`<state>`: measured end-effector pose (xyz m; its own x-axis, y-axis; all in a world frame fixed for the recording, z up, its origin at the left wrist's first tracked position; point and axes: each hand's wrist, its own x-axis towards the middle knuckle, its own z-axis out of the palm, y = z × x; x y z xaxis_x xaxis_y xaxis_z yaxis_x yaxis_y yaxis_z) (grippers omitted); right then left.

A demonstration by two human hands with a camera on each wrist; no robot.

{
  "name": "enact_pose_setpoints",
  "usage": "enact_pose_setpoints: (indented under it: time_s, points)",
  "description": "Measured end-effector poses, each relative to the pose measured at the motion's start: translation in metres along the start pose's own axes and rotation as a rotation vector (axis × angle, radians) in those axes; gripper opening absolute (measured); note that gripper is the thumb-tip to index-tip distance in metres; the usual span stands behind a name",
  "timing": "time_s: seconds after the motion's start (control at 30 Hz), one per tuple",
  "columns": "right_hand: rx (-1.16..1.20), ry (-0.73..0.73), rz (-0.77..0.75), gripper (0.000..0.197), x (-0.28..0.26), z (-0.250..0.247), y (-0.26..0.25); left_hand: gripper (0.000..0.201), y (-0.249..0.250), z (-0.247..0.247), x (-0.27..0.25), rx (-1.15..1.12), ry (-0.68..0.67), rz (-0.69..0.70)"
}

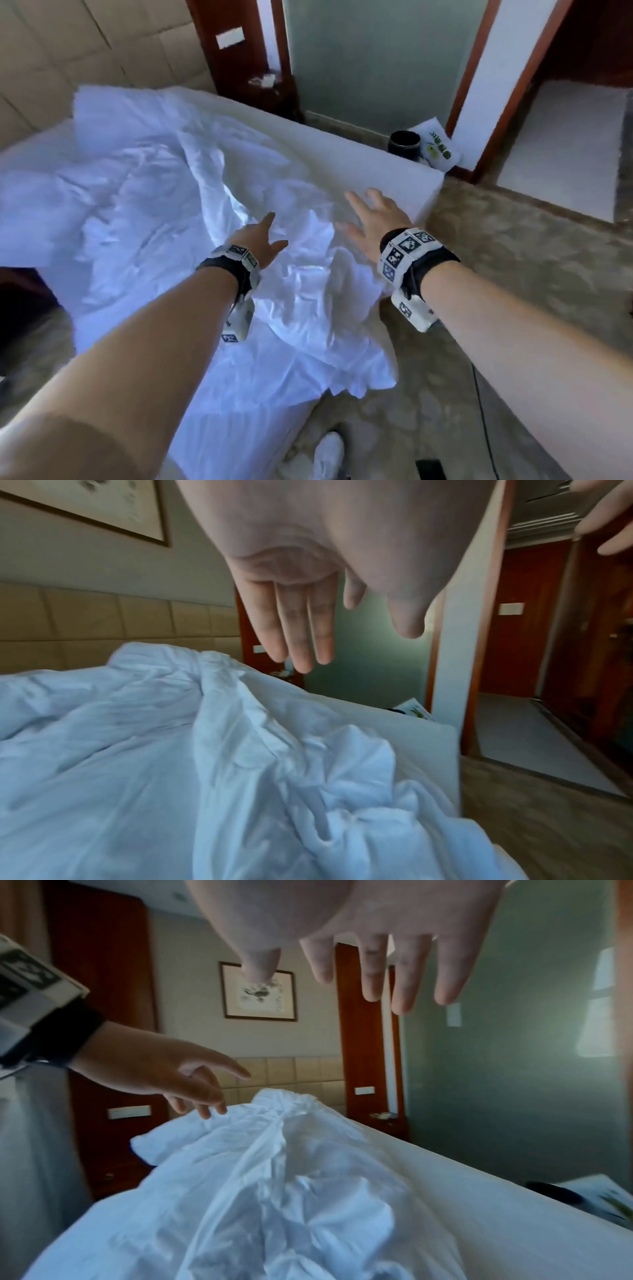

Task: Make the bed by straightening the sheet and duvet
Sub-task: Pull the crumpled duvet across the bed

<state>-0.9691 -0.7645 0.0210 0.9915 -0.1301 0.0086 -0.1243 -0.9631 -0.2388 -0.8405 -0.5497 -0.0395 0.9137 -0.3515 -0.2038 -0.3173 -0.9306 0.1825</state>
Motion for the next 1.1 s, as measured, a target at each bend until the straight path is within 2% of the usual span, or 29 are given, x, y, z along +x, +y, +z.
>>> enact_pose_setpoints:
  time_s: [0.1, 0.2, 0.37, 0.5, 0.67, 0.83, 0.97, 1.1]
  points:
    - [-0.005, 0.021, -0.121, 0.061, 0.029, -0.008, -0.013, 0.074, -0.011, -0.014, 0.017, -0.017, 0.052, -0.061]
    - [-0.056, 0.036, -0.17, 0.061, 0.058, -0.026, 0.003, 0.074, 0.013, -0.031, 0.055, -0.037, 0.093, -0.039]
    - [-0.159, 0.047, -0.115, 0.062, 0.113, -0.07, 0.058, 0.071, 0.093, -0.053, 0.126, -0.093, 0.166, 0.077]
    - [-0.182, 0.091, -0.085, 0.061, 0.156, -0.091, 0.086, 0.072, 0.121, -0.069, 0.165, -0.132, 0.206, 0.084]
    - [-0.145, 0.108, -0.172, 0.062, 0.225, -0.087, 0.106, 0.069, 0.106, -0.089, 0.198, -0.167, 0.237, -0.052]
    - [-0.111, 0.034, -0.32, 0.062, 0.297, -0.075, 0.11, 0.07, 0.079, -0.085, 0.222, -0.137, 0.258, -0.265]
    - [-0.11, 0.002, -0.53, 0.062, 0.361, -0.066, 0.093, 0.067, 0.071, -0.096, 0.222, -0.145, 0.332, -0.463]
    - [-0.098, -0.061, -0.702, 0.061, 0.396, -0.044, 0.056, 0.067, 0.053, -0.09, 0.197, -0.169, 0.358, -0.659]
